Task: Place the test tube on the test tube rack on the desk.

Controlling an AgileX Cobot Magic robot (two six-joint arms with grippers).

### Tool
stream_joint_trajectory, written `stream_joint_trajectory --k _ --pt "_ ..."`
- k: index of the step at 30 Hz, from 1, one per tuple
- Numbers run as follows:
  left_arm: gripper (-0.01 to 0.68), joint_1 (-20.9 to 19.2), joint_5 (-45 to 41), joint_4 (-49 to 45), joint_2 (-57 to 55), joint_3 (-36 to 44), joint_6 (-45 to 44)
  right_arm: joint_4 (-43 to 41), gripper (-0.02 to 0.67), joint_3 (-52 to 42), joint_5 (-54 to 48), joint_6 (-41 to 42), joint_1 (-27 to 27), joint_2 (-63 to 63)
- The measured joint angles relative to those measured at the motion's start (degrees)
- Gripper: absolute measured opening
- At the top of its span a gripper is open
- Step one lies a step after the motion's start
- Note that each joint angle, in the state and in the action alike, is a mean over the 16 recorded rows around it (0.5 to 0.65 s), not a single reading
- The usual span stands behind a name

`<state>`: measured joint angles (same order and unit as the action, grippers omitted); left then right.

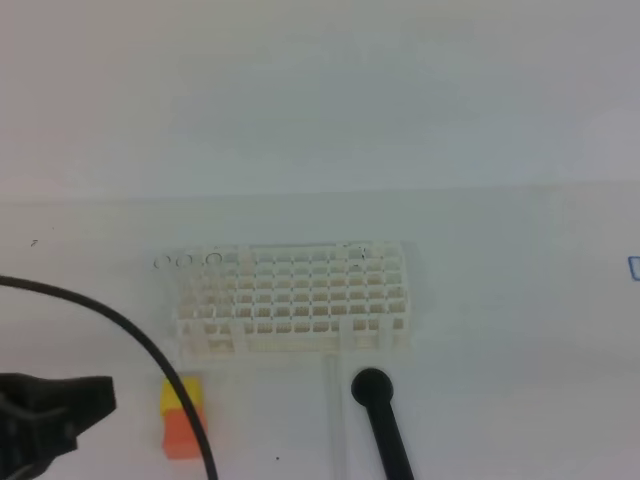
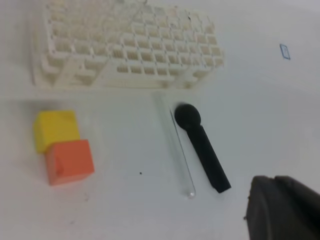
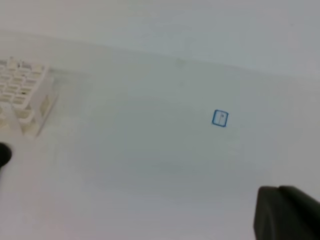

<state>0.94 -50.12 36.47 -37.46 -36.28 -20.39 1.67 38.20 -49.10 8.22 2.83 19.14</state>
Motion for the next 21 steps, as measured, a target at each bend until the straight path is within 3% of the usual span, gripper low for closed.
stream_joint_trajectory --k 4,8,15,21 --pt "0.003 4.46 1.58 2.32 -6.33 -0.05 -0.24 0.99 -0.001 0.20 -2.88 1.07 0.03 0.88" --pt "0.004 12.06 5.98 -0.92 -11.49 -0.05 4.77 1.68 -0.001 0.20 -5.72 1.66 0.04 2.07" --pt "0.021 30.35 17.13 -16.43 -20.55 -0.29 25.63 2.03 -0.001 0.20 -10.14 1.61 0.04 4.77" --pt "0.132 43.32 23.68 -30.00 -31.00 -2.94 43.02 1.51 0.002 0.20 -11.30 -0.20 0.04 6.24"
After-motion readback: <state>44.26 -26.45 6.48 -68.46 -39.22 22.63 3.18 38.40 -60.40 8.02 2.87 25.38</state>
